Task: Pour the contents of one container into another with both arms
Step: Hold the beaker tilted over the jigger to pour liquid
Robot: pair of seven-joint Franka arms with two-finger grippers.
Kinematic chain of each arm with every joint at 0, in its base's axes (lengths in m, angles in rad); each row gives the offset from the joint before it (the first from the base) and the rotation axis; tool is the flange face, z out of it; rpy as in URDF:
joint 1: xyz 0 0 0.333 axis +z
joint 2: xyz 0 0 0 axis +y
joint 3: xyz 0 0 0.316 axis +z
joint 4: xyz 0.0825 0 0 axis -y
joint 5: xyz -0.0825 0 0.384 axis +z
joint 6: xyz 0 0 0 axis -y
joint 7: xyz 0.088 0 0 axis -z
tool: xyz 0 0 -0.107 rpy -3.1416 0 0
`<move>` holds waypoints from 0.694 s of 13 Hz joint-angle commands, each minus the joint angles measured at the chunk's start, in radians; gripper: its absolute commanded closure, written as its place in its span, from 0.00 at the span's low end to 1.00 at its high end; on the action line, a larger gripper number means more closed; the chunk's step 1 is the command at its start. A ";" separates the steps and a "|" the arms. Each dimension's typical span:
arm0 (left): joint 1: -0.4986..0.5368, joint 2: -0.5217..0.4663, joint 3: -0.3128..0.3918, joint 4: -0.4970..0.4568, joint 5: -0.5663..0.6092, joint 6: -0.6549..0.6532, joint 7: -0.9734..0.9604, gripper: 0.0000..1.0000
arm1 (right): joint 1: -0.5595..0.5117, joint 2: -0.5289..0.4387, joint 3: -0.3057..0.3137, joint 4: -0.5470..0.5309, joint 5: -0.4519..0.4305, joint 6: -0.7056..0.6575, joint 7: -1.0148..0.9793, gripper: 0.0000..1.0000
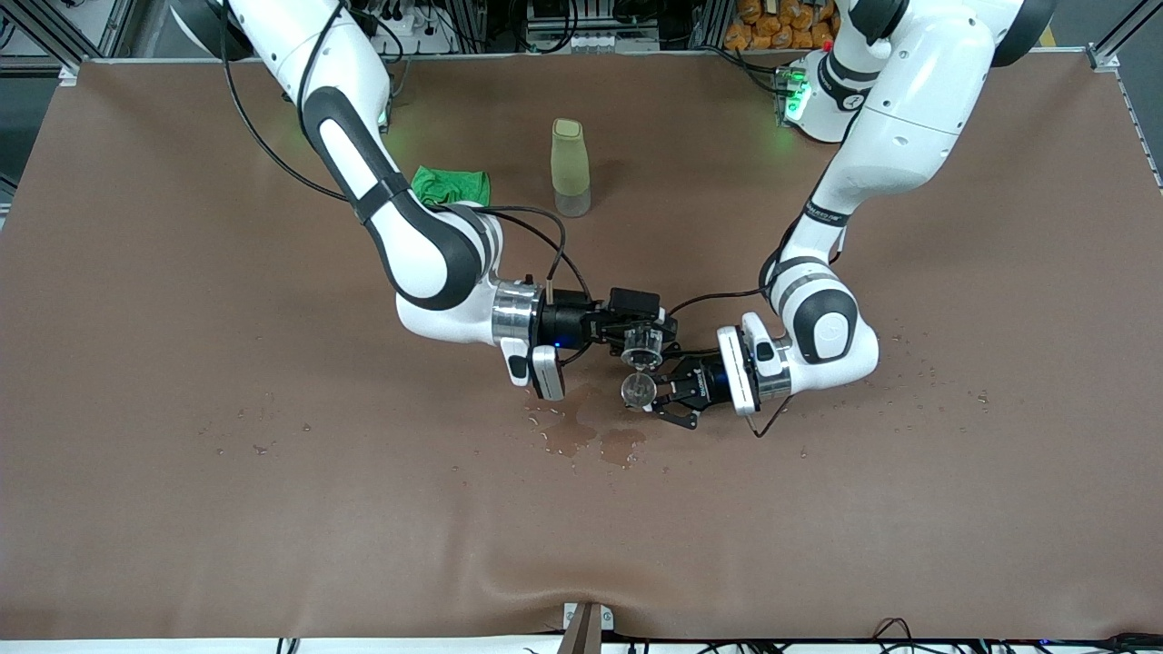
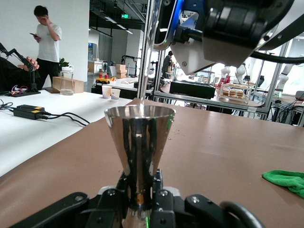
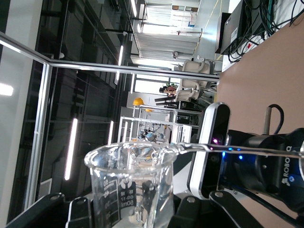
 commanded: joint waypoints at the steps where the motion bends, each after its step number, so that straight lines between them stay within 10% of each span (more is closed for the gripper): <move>1: -0.003 0.015 -0.003 0.028 0.009 0.009 -0.023 1.00 | 0.000 0.019 0.008 0.025 0.071 -0.010 0.011 1.00; 9: -0.003 0.020 -0.003 0.028 0.009 0.009 -0.023 1.00 | 0.011 0.019 0.009 0.022 0.128 -0.010 0.003 1.00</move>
